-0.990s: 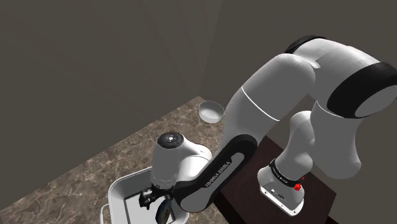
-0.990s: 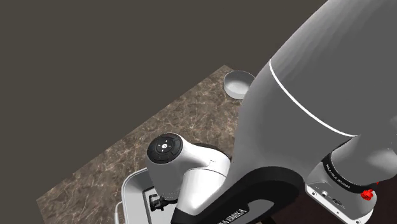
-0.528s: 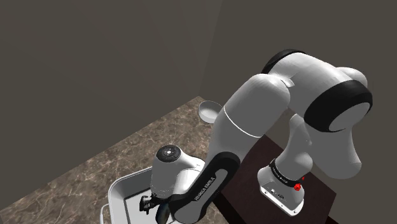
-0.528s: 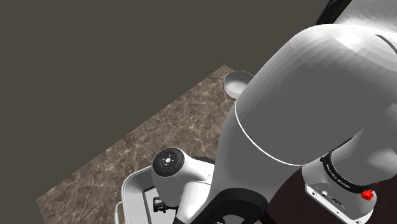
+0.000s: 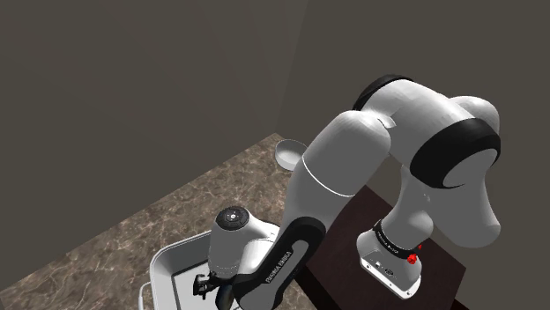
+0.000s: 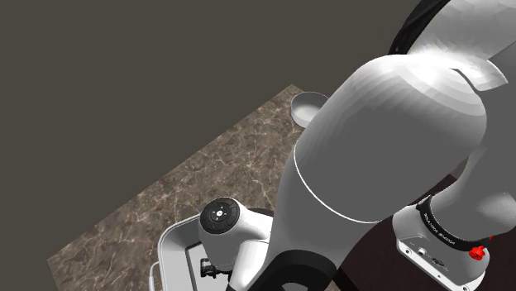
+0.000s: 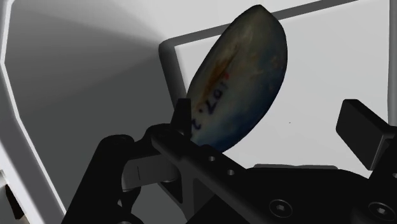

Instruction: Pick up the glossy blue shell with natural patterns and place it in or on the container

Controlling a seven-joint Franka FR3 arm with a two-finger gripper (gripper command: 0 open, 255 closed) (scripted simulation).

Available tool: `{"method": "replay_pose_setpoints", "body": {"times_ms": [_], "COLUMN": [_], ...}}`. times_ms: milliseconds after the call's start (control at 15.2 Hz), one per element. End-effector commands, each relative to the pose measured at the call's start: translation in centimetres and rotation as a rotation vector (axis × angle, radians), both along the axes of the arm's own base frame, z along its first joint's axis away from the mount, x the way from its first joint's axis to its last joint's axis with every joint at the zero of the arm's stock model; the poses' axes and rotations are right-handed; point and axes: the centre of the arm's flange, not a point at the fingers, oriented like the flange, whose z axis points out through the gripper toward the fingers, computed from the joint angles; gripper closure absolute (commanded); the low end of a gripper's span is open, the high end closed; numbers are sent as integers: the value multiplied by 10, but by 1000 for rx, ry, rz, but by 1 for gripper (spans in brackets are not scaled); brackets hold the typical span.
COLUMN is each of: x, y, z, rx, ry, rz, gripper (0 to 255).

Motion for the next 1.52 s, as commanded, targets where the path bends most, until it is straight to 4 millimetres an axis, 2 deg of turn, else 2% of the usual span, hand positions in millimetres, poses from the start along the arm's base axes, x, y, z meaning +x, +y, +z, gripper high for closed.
{"method": "replay_pose_setpoints", "body": {"times_ms": [0, 66, 132, 726, 1452], "x": [0, 0, -1, 0, 0], "y": [0, 0, 0, 0, 0], "z": [-2, -2, -2, -2, 56], "rx": [-1, -1, -1, -1, -1], "ry": [0, 0, 0, 0, 0], "rz": [1, 1, 1, 1, 1], "gripper": [0, 0, 255, 255, 255]}}
